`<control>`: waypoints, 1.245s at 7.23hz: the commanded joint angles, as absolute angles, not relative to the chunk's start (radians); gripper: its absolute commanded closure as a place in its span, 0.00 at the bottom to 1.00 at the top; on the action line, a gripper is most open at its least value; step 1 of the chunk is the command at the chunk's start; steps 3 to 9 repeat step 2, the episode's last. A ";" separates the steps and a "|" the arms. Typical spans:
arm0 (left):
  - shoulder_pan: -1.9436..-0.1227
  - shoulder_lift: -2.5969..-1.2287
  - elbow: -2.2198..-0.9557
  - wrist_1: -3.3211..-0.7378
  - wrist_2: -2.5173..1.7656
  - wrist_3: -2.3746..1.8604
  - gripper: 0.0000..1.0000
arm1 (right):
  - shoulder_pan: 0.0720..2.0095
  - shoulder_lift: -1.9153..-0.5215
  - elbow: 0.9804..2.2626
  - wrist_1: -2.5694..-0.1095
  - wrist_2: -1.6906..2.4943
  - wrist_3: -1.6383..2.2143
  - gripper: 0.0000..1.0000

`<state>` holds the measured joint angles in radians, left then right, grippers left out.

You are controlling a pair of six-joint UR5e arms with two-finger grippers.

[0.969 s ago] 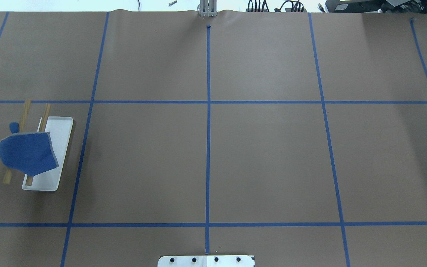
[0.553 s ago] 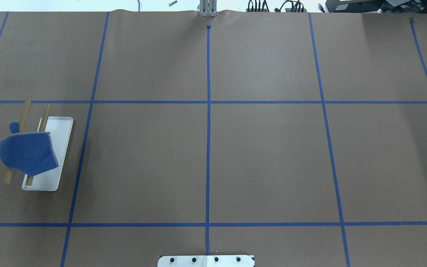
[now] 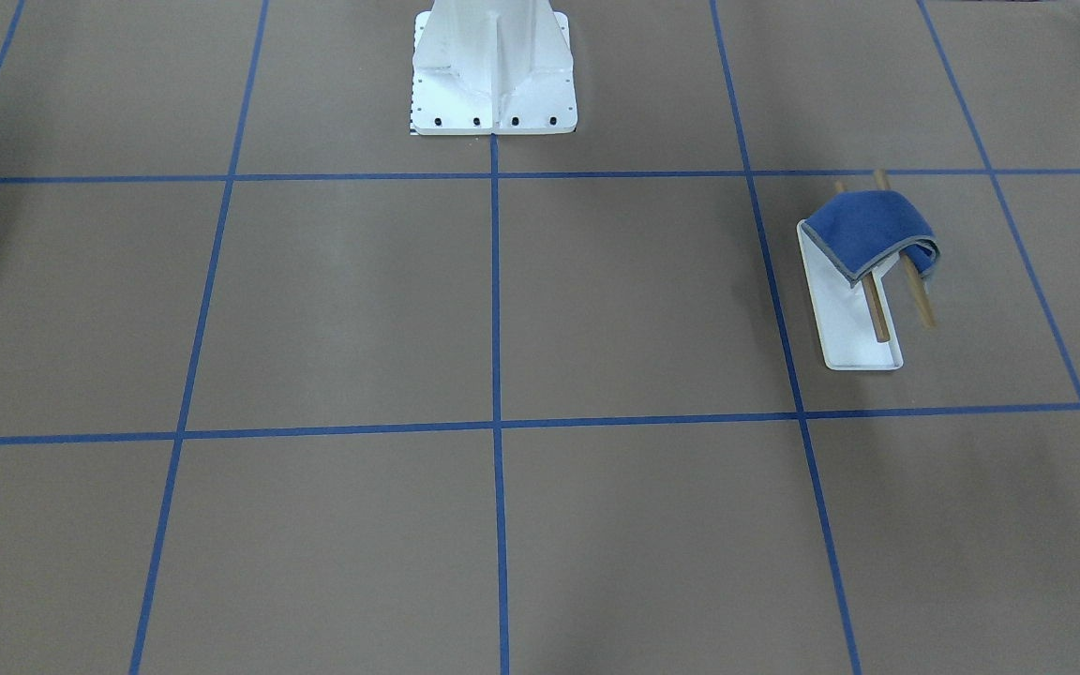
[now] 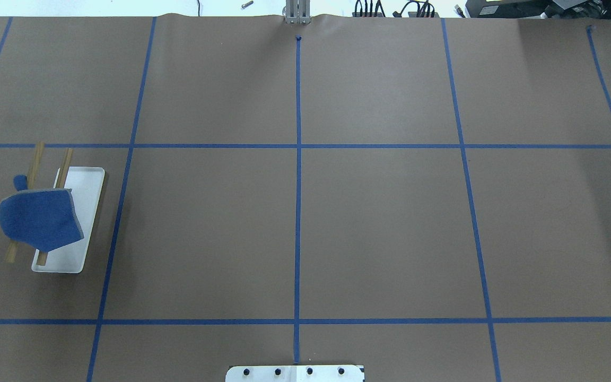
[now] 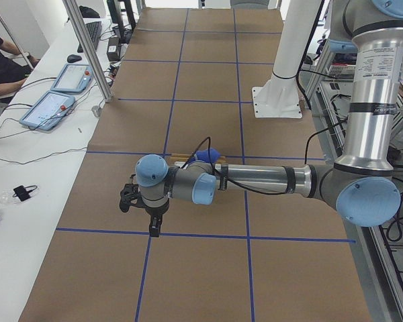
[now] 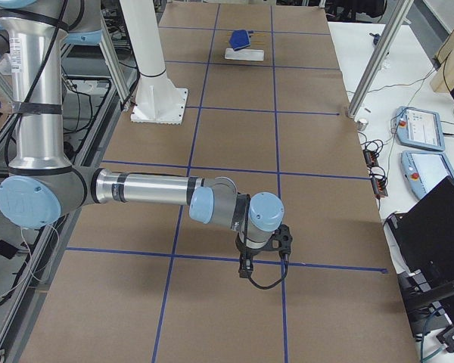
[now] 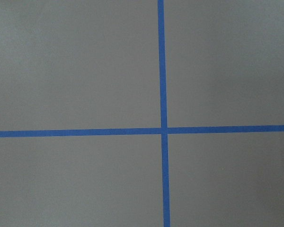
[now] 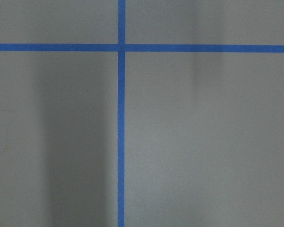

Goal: Hang towel on rack

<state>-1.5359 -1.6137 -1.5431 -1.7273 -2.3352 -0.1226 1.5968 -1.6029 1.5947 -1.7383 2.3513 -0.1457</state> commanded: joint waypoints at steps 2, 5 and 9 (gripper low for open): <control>-1.536 -1.614 -1.543 -1.727 -2.335 -0.124 0.02 | 1.597 -1.595 1.594 -1.738 2.352 -0.143 0.00; -1.536 -1.614 -1.543 -1.727 -2.335 -0.124 0.02 | 1.597 -1.595 1.594 -1.738 2.352 -0.143 0.00; -1.536 -1.614 -1.543 -1.727 -2.335 -0.124 0.02 | 1.597 -1.595 1.594 -1.738 2.352 -0.143 0.00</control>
